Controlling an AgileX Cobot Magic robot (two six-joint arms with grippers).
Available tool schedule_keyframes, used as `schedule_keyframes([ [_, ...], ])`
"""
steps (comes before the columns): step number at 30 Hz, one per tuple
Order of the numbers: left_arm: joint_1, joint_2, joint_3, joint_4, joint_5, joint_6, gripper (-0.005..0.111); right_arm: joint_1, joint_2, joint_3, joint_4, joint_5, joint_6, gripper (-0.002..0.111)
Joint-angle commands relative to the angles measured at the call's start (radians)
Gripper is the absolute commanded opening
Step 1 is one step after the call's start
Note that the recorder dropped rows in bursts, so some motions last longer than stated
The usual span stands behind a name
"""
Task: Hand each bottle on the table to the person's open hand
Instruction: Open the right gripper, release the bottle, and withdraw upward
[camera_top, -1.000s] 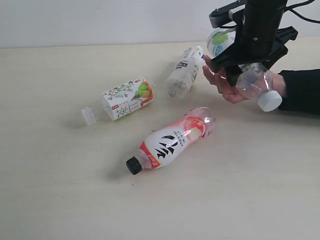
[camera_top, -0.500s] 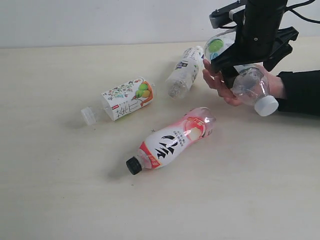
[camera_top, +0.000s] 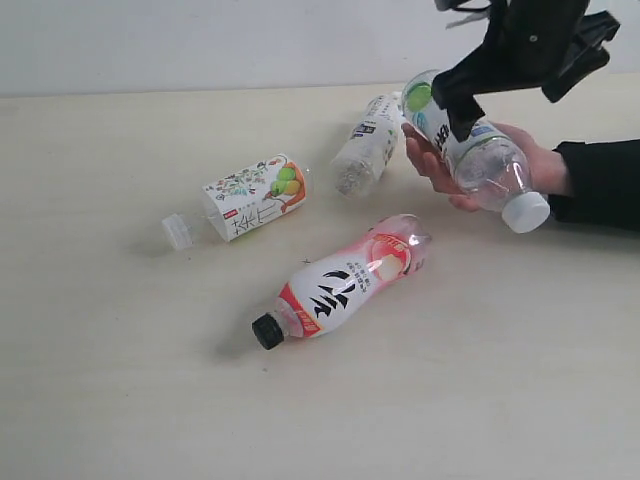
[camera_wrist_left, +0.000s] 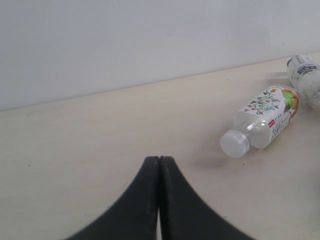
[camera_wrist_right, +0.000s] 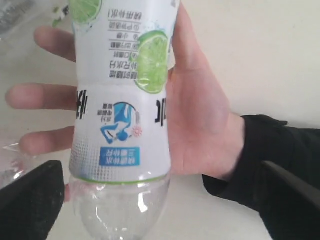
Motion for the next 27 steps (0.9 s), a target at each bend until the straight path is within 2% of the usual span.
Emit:
schedule_keyframes([
  [1, -0.006, -0.006, 0.001, -0.006, -0.005, -0.002, 0.001, 0.0, -0.131, 0.009, 0.11, 0.026, -0.122, 0.092],
  [3, -0.006, -0.006, 0.001, -0.006, -0.005, -0.002, 0.001, 0.0, -0.196, 0.051, 0.169, 0.0, -0.174, 0.079],
  [5, -0.006, -0.006, 0.001, -0.006, -0.005, -0.002, 0.001, 0.0, -0.274, 0.115, 0.211, -0.041, -0.207, 0.059],
  [7, -0.006, -0.006, 0.001, -0.006, -0.005, -0.002, 0.001, 0.0, -0.357, 0.196, 0.249, -0.097, -0.238, 0.033],
  [10, -0.006, -0.006, 0.001, -0.006, -0.005, -0.002, 0.001, 0.0, -0.464, 0.324, 0.276, -0.173, -0.276, 0.001],
  [14, -0.006, -0.006, 0.001, -0.006, -0.005, -0.002, 0.001, 0.0, -0.617, 0.57, 0.31, -0.304, -0.378, 0.0],
  [18, -0.006, -0.006, 0.001, -0.006, -0.005, -0.002, 0.001, 0.0, -0.83, 0.884, 0.614, -0.654, -0.668, 0.0],
  [20, -0.006, -0.006, 0.001, -0.006, -0.005, -0.002, 0.001, 0.0, -0.92, 0.978, 0.721, -0.733, -0.745, 0.0],
  [23, -0.006, -0.006, 0.001, -0.006, -0.005, -0.002, 0.001, 0.0, -1.092, 1.066, 0.781, -0.765, -0.793, 0.0],
  [27, -0.006, -0.006, 0.001, -0.006, -0.005, -0.002, 0.001, 0.0, -1.2, 1.102, 0.788, -0.77, -0.793, 0.0],
])
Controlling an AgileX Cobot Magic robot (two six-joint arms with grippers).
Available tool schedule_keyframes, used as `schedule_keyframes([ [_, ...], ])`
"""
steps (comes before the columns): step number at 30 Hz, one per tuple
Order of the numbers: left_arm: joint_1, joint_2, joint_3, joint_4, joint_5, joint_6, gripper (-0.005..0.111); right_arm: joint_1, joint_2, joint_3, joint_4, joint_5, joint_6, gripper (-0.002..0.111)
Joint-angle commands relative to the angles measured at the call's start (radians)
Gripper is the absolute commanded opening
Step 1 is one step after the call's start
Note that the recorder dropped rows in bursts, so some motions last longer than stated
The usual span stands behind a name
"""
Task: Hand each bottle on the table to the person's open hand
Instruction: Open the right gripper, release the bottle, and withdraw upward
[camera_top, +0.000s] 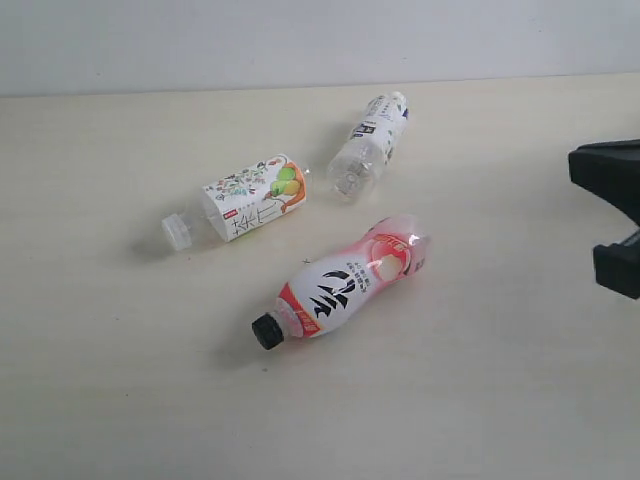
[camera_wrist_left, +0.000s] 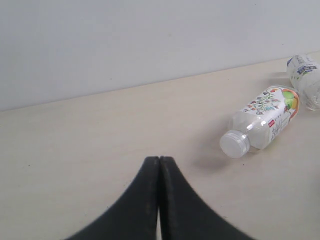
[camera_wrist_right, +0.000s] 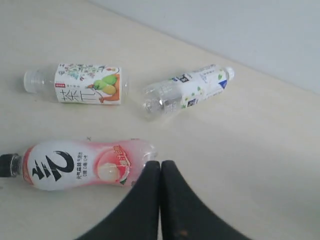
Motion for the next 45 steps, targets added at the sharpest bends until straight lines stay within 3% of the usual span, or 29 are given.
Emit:
schedule_keyframes([
  [1, -0.006, -0.006, 0.001, -0.006, -0.005, -0.002, 0.001, 0.0, -0.118, 0.039, 0.022, -0.037, -0.017, 0.0],
  [13, -0.006, -0.006, 0.001, -0.006, -0.005, -0.002, 0.001, 0.0, -0.295, 0.106, 0.048, -0.074, -0.028, 0.0],
  [33, -0.006, -0.006, 0.001, -0.006, -0.005, -0.002, 0.001, 0.0, -0.304, 0.106, 0.039, -0.077, -0.023, 0.0],
  [40, -0.006, -0.006, 0.001, -0.006, -0.005, -0.002, 0.001, 0.0, -0.235, 0.058, -0.138, -0.032, 0.158, 0.0],
  [45, -0.006, -0.006, 0.001, -0.006, -0.005, -0.002, 0.001, 0.0, 0.002, -0.096, -0.32, 0.176, 0.332, 0.0],
])
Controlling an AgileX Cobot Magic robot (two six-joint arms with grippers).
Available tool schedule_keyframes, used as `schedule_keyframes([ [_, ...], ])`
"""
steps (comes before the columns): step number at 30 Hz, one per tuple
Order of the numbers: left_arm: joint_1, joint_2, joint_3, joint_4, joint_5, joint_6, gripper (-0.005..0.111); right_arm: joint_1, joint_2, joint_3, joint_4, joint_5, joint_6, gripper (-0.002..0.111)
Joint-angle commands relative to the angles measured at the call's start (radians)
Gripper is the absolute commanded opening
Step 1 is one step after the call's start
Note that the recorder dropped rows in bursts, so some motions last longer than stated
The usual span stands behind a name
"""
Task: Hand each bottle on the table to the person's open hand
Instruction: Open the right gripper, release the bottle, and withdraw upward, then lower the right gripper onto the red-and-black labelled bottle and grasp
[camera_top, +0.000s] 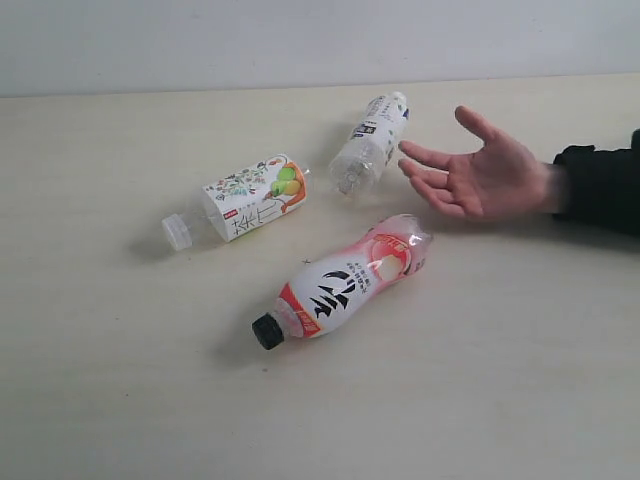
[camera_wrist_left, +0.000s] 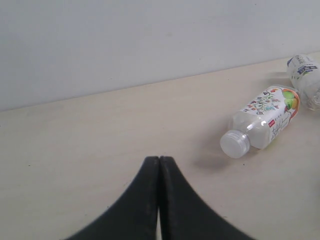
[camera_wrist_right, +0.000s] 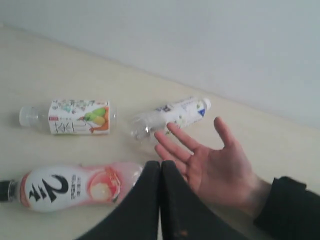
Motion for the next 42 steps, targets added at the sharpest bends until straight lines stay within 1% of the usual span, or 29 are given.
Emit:
schedule_keyframes([
  [1, -0.006, -0.006, 0.001, -0.006, -0.005, -0.002, 0.001, 0.0, 0.226, -0.148, -0.163, 0.224, 0.128, 0.0],
  [5, -0.006, -0.006, 0.001, -0.006, -0.005, -0.002, 0.001, 0.0, 0.495, -0.341, -0.188, 0.515, 0.131, 0.0],
  [8, -0.006, -0.006, 0.001, -0.006, -0.005, -0.002, 0.001, 0.0, 0.669, -0.46, -0.187, 0.66, 0.131, 0.003],
  [13, -0.006, -0.006, 0.001, -0.006, -0.005, -0.002, 0.001, 0.0, 0.851, -0.586, -0.191, 0.772, 0.131, 0.014],
  [18, -0.006, -0.006, 0.001, -0.006, -0.005, -0.002, 0.001, 0.0, 1.013, -0.729, -0.191, 0.887, 0.149, 0.03],
  [20, -0.006, -0.006, 0.001, -0.006, -0.005, -0.002, 0.001, 0.012, 1.053, -0.784, -0.209, 0.887, 0.138, 0.035],
  [23, -0.006, -0.006, 0.001, -0.006, -0.005, -0.002, 0.001, 0.057, 1.096, -0.825, -0.309, 0.887, 0.095, 0.043],
  [26, -0.006, -0.006, 0.001, -0.006, -0.005, -0.002, 0.001, 0.109, 1.124, -0.84, -0.388, 0.887, -0.035, 0.051],
  [29, -0.006, -0.006, 0.001, -0.006, -0.005, -0.002, 0.001, 0.161, 1.137, -0.84, -0.466, 0.865, -0.111, 0.056],
  [34, -0.006, -0.006, 0.001, -0.006, -0.005, -0.002, 0.001, 0.254, 1.14, -0.84, -0.571, 0.775, -0.3, 0.062],
  [39, -0.006, -0.006, 0.001, -0.006, -0.005, -0.002, 0.001, 0.34, 1.14, -0.84, -0.588, 0.664, -0.484, 0.068],
  [42, -0.006, -0.006, 0.001, -0.006, -0.005, -0.002, 0.001, 0.38, 1.149, -0.84, -0.59, 0.61, -0.529, 0.071],
])
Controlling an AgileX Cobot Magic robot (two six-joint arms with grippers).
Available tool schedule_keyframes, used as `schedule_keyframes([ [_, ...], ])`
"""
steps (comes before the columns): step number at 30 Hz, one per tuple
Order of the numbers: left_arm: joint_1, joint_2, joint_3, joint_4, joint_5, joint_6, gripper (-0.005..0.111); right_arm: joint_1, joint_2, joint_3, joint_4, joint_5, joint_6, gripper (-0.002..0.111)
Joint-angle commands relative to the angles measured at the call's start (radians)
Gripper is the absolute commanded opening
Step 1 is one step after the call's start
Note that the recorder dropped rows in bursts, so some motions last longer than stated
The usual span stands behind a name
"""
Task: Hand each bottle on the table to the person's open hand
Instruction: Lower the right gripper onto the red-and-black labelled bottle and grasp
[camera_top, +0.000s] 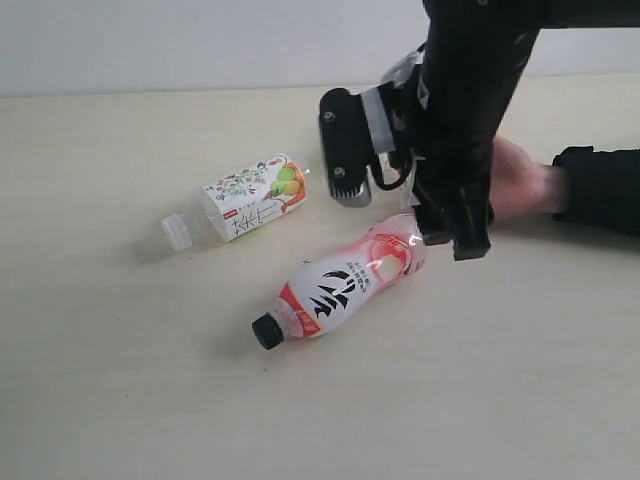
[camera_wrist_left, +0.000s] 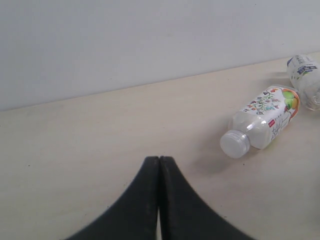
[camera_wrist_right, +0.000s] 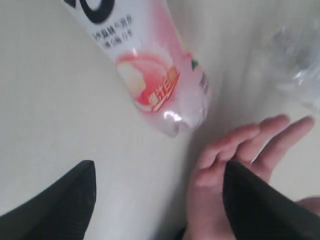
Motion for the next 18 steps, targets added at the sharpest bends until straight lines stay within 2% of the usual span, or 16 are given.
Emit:
schedule_keyframes([
  [1, -0.006, -0.006, 0.001, -0.006, -0.005, -0.002, 0.001, 0.053, 0.015, -0.01, -0.013, -0.077, -0.108, 0.072],
  [10, -0.006, -0.006, 0.001, -0.006, -0.005, -0.002, 0.001, 0.12, 0.131, -0.01, -0.154, -0.135, -0.133, 0.075],
  [18, -0.006, -0.006, 0.001, -0.006, -0.005, -0.002, 0.001, 0.12, 0.21, -0.01, -0.122, -0.212, -0.128, 0.075],
])
